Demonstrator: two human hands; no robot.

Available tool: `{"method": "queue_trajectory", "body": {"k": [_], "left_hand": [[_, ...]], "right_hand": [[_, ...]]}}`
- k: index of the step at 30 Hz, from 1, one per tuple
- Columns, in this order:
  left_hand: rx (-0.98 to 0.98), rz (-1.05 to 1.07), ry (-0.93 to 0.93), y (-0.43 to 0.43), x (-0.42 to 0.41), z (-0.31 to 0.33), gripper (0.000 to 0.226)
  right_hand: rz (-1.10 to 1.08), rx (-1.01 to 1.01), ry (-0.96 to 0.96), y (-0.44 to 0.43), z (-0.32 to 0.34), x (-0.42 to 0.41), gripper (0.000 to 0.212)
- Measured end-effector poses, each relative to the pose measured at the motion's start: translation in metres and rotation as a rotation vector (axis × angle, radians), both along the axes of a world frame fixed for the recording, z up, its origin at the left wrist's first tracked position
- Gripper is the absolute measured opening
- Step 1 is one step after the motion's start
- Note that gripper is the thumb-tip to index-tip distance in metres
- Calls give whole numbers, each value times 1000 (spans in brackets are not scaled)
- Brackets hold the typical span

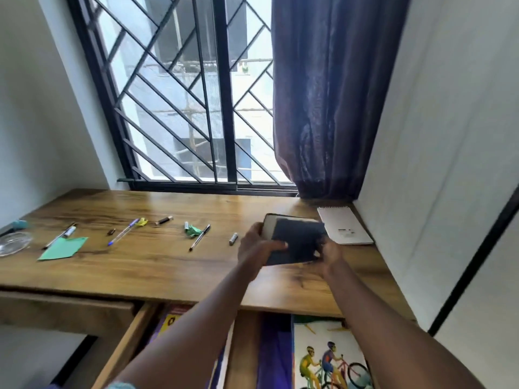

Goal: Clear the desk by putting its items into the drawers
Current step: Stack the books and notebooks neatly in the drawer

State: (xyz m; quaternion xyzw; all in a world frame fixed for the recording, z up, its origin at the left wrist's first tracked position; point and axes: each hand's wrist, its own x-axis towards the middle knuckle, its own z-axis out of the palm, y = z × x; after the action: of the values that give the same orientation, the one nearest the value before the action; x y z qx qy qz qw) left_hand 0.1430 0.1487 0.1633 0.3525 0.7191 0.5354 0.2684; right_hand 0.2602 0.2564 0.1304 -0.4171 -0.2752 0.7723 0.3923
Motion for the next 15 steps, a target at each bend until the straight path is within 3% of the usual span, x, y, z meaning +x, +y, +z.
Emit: {"method": "queue_trajectory", "body": {"k": [2,6,7,12,15], "left_hand": [[-91,60,365,-24,13,2,58],[-130,54,722,-75,36,-11,58],[-116,42,776,-84,38,-18,56],[73,-139,1072,-129,32,-59,58],[153,-259,1093,-151,27,-90,65]], "right_hand": [[-10,-77,68,-24,7,-4,39],[147,-70,55,-66,13,-6,66],[174,-53,22,-75,14,-3,65],[303,0,-251,-121,-5,11,20],[312,-45,-350,-141,-36,14,14]]}}
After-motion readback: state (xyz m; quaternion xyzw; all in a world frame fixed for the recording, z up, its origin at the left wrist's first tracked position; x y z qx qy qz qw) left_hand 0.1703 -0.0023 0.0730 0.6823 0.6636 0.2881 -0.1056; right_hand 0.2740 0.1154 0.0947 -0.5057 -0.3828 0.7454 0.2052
